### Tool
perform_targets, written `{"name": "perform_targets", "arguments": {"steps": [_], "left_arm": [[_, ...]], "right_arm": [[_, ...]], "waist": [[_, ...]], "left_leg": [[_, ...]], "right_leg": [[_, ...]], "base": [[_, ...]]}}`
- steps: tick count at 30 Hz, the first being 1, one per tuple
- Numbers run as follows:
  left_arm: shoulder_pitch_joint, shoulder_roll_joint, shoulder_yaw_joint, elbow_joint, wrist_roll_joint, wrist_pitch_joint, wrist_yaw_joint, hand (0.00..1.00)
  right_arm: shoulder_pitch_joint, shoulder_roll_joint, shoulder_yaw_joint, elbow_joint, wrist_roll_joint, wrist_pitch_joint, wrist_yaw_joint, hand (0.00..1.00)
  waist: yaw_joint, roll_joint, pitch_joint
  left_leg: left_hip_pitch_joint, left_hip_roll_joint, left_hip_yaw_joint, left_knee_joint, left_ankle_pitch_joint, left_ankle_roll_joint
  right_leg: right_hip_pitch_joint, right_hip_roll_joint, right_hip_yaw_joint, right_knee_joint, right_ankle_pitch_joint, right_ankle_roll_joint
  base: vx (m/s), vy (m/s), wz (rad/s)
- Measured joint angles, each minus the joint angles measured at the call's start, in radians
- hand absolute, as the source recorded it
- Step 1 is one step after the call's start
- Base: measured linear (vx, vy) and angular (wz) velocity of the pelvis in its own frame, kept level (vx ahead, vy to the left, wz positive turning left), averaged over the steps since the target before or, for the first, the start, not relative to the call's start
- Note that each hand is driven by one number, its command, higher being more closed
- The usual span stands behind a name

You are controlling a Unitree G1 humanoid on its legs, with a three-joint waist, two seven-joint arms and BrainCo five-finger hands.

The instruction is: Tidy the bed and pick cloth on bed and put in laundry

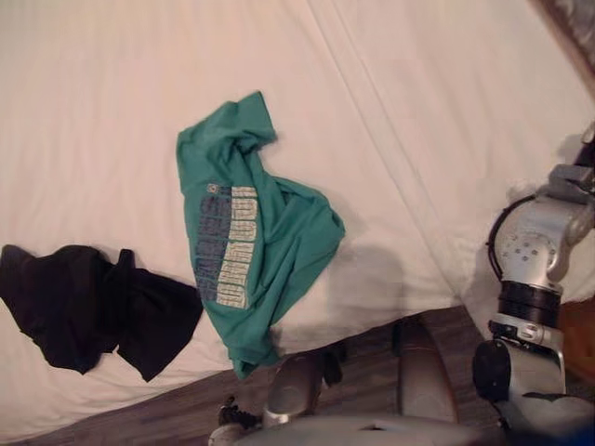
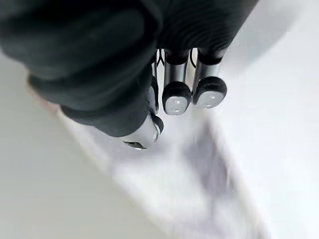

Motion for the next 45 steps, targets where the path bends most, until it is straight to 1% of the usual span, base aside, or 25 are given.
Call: {"name": "perform_targets", "arguments": {"steps": [4, 6, 7, 8, 9, 11, 12, 13, 17, 19, 21, 23, 24, 25, 26, 27, 28, 30, 32, 36, 38, 40, 41, 42, 45], "left_arm": [[-0.008, -0.004, 0.04, -0.028, -0.027, -0.006, -0.008, 0.0], [-0.013, -0.007, 0.056, -0.027, -0.033, -0.008, -0.012, 0.0], [-0.019, -0.009, 0.074, -0.025, -0.033, -0.008, -0.029, 0.0], [-0.02, -0.01, 0.077, -0.024, -0.033, -0.007, -0.03, 0.0], [-0.02, -0.012, 0.079, -0.023, -0.033, -0.006, -0.031, 0.0], [-0.031, -0.016, 0.077, -0.001, -0.033, -0.003, -0.034, 0.0], [-0.034, -0.017, 0.078, 0.013, -0.033, -0.001, -0.036, 0.0], [-0.035, -0.016, 0.079, 0.018, -0.033, 0.002, -0.037, 0.0], [-0.045, -0.007, 0.074, 0.046, -0.033, 0.005, -0.037, 0.0], [-0.039, -0.003, 0.073, 0.056, -0.033, 0.012, -0.036, 0.0], [-0.032, 0.002, 0.072, 0.063, -0.033, 0.027, -0.031, 0.0], [-0.014, 0.007, 0.073, 0.064, -0.033, 0.037, -0.025, 0.0], [0.003, 0.011, 0.073, 0.064, -0.033, 0.043, -0.022, 0.0], [0.022, 0.015, 0.073, 0.064, -0.032, 0.044, -0.021, 0.0], [0.032, 0.02, 0.074, 0.062, -0.032, 0.044, -0.021, 0.0], [0.036, 0.023, 0.074, 0.062, -0.032, 0.044, -0.021, 0.0], [0.045, 0.029, 0.075, 0.062, -0.031, 0.044, -0.019, 0.0], [0.057, 0.037, 0.076, 0.055, -0.03, 0.044, -0.014, 0.0], [0.062, 0.043, 0.077, 0.052, -0.02, 0.044, 0.002, 0.0], [0.064, 0.045, 0.074, 0.052, -0.011, 0.048, 0.002, 0.0], [0.063, 0.047, 0.064, 0.042, -0.011, 0.047, 0.003, 0.0], [0.063, 0.057, 0.021, 0.013, -0.012, 0.042, 0.005, 0.0], [0.058, 0.059, 0.01, 0.01, -0.012, 0.039, 0.007, 0.0], [0.038, 0.063, -0.007, 0.01, -0.011, 0.034, 0.012, 0.0], [0.012, 0.062, -0.028, 0.006, -0.012, 0.025, 0.011, 0.0]], "right_arm": [[0.107, 0.026, -0.063, 0.048, 0.004, -0.011, 0.045, 1.0], [0.163, 0.043, -0.131, 0.123, 0.023, 0.004, 0.059, 1.0], [0.222, 0.059, -0.178, 0.196, 0.046, 0.026, 0.061, 1.0], [0.248, 0.064, -0.188, 0.225, 0.05, 0.036, 0.061, 1.0], [0.282, 0.08, -0.206, 0.253, 0.051, 0.05, 0.061, 1.0], [0.376, 0.118, -0.25, 0.277, 0.073, 0.069, 0.069, 1.0], [0.403, 0.123, -0.26, 0.284, 0.078, 0.07, 0.071, 1.0], [0.436, 0.126, -0.272, 0.304, 0.086, 0.074, 0.079, 1.0], [0.519, 0.135, -0.26, 0.348, 0.087, 0.094, 0.109, 1.0], [0.539, 0.145, -0.228, 0.382, 0.086, 0.12, 0.124, 1.0], [0.554, 0.158, -0.199, 0.382, 0.082, 0.134, 0.136, 1.0], [0.562, 0.163, -0.191, 0.368, 0.076, 0.156, 0.135, 1.0], [0.572, 0.163, -0.187, 0.327, 0.066, 0.161, 0.132, 1.0], [0.581, 0.162, -0.178, 0.262, 0.057, 0.16, 0.128, 1.0], [0.586, 0.162, -0.169, 0.201, 0.042, 0.159, 0.125, 1.0], [0.587, 0.162, -0.165, 0.164, 0.036, 0.157, 0.125, 1.0], [0.587, 0.16, -0.155, 0.1, 0.029, 0.14, 0.12, 1.0], [0.587, 0.162, -0.125, 0.02, 0.028, 0.115, 0.111, 1.0], [0.58, 0.165, -0.062, -0.069, 0.028, 0.089, 0.111, 1.0], [0.54, 0.202, 0.051, -0.186, 0.031, 0.054, 0.115, 1.0], [0.51, 0.239, 0.101, -0.216, 0.054, 0.017, 0.122, 1.0], [0.459, 0.261, 0.175, -0.219, 0.121, -0.028, 0.136, 1.0], [0.44, 0.264, 0.189, -0.219, 0.135, -0.035, 0.136, 1.0], [0.387, 0.276, 0.213, -0.213, 0.173, -0.053, 0.137, 1.0], [0.306, 0.282, 0.248, -0.162, 0.213, -0.07, 0.137, 1.0]], "waist": [[-0.045, -0.003, 0.004], [-0.056, -0.003, 0.004], [-0.065, -0.003, 0.004], [-0.071, -0.003, 0.004], [-0.085, -0.003, 0.004], [-0.108, -0.002, 0.004], [-0.113, -0.002, 0.004], [-0.129, -0.002, 0.004], [-0.141, -0.003, 0.002], [-0.149, -0.009, -0.019], [-0.149, -0.017, -0.047], [-0.148, -0.033, -0.077], [-0.147, -0.045, -0.101], [-0.14, -0.064, -0.12], [-0.133, -0.076, -0.129], [-0.128, -0.076, -0.137], [-0.126, -0.099, -0.144], [-0.123, -0.115, -0.161], [-0.105, -0.136, -0.179], [-0.094, -0.143, -0.182], [-0.076, -0.148, -0.177], [-0.061, -0.154, -0.172], [-0.054, -0.155, -0.165], [-0.044, -0.149, -0.136], [-0.031, -0.129, -0.069]], "left_leg": [[0.029, -0.012, 0.029, -0.004, 0.002, 0.001], [0.055, -0.019, 0.045, -0.017, 0.002, 0.001], [0.068, -0.025, 0.055, -0.024, 0.002, 0.001], [0.073, -0.027, 0.057, -0.029, 0.002, 0.001], [0.082, -0.029, 0.062, -0.039, 0.002, 0.001], [0.108, -0.036, 0.08, -0.061, 0.002, 0.001], [0.116, -0.037, 0.081, -0.064, 0.002, 0.001], [0.133, -0.038, 0.081, -0.073, 0.001, 0.002], [0.168, -0.033, 0.081, -0.071, -0.003, 0.004], [0.179, -0.016, 0.081, -0.04, -0.023, 0.003], [0.188, -0.004, 0.082, -0.021, -0.036, 0.002], [0.21, 0.007, 0.082, -0.012, -0.045, -0.001], [0.222, 0.014, 0.082, -0.01, -0.049, -0.004], [0.236, 0.018, 0.088, -0.016, -0.052, -0.007], [0.251, 0.02, 0.099, -0.02, -0.053, -0.008], [0.259, 0.022, 0.105, -0.019, -0.055, -0.011], [0.27, 0.026, 0.106, -0.018, -0.057, -0.011], [0.283, 0.03, 0.104, -0.018, -0.057, -0.012], [0.295, 0.032, 0.103, -0.017, -0.056, -0.012], [0.305, 0.026, 0.095, -0.016, -0.056, -0.012], [0.292, 0.022, 0.092, -0.009, -0.056, -0.012], [0.237, 0.015, 0.078, 0.021, -0.059, -0.008], [0.224, 0.012, 0.078, 0.028, -0.06, -0.006], [0.193, 0.012, 0.077, 0.059, -0.069, 0.0], [0.122, 0.011, 0.077, 0.128, -0.097, 0.01]], "right_leg": [[-0.02, 0.001, 0.034, 0.073, -0.048, 0.009], [-0.019, 0.002, 0.045, 0.102, -0.073, 0.011], [-0.019, 0.004, 0.051, 0.112, -0.082, 0.01], [-0.019, 0.005, 0.053, 0.117, -0.087, 0.009], [-0.019, 0.005, 0.055, 0.121, -0.095, 0.018], [-0.012, 0.008, 0.064, 0.127, -0.099, 0.019], [-0.005, 0.008, 0.063, 0.127, -0.1, 0.019], [0.008, 0.009, 0.063, 0.128, -0.102, 0.02], [0.047, 0.007, 0.051, 0.126, -0.108, 0.017], [0.076, 0.01, 0.037, 0.117, -0.112, 0.016], [0.097, 0.015, 0.031, 0.114, -0.112, 0.015], [0.12, 0.021, 0.022, 0.111, -0.118, 0.009], [0.136, 0.024, 0.012, 0.107, -0.121, 0.005], [0.146, 0.032, 0.011, 0.105, -0.12, 0.004], [0.156, 0.035, 0.01, 0.104, -0.12, 0.003], [0.162, 0.037, 0.008, 0.103, -0.119, 0.002], [0.174, 0.038, -0.003, 0.098, -0.116, -0.002], [0.189, 0.041, -0.008, 0.096, -0.112, -0.008], [0.209, 0.043, -0.009, 0.078, -0.1, -0.008], [0.237, 0.035, -0.011, 0.045, -0.08, -0.003], [0.228, 0.028, -0.011, 0.047, -0.076, -0.005], [0.184, 0.013, -0.011, 0.062, -0.071, -0.001], [0.17, 0.01, -0.009, 0.068, -0.07, 0.0], [0.146, 0.001, -0.008, 0.082, -0.067, 0.001], [0.081, -0.008, 0.013, 0.125, -0.069, 0.004]], "base": [[0.03, 0.028, -0.17], [0.01, 0.025, -0.19], [0.01, 0.02, -0.19], [0.0, 0.021, -0.17], [0.0, 0.023, -0.14], [0.01, 0.024, -0.17], [0.01, 0.017, -0.1], [0.01, 0.013, -0.03], [0.0, -0.003, 0.02], [-0.02, -0.02, 0.06], [0.01, -0.014, -0.02], [0.01, -0.015, -0.02], [0.03, -0.031, -0.08], [0.03, -0.035, -0.17], [0.02, -0.031, -0.24], [0.01, -0.031, -0.21], [0.01, -0.038, -0.1], [0.01, -0.039, -0.01], [0.0, -0.01, -0.02], [-0.02, 0.021, 0.02], [-0.05, 0.008, 0.05], [-0.06, -0.013, 0.13], [-0.09, -0.014, 0.12], [-0.08, -0.005, 0.07], [-0.1, 0.006, -0.02]]}}
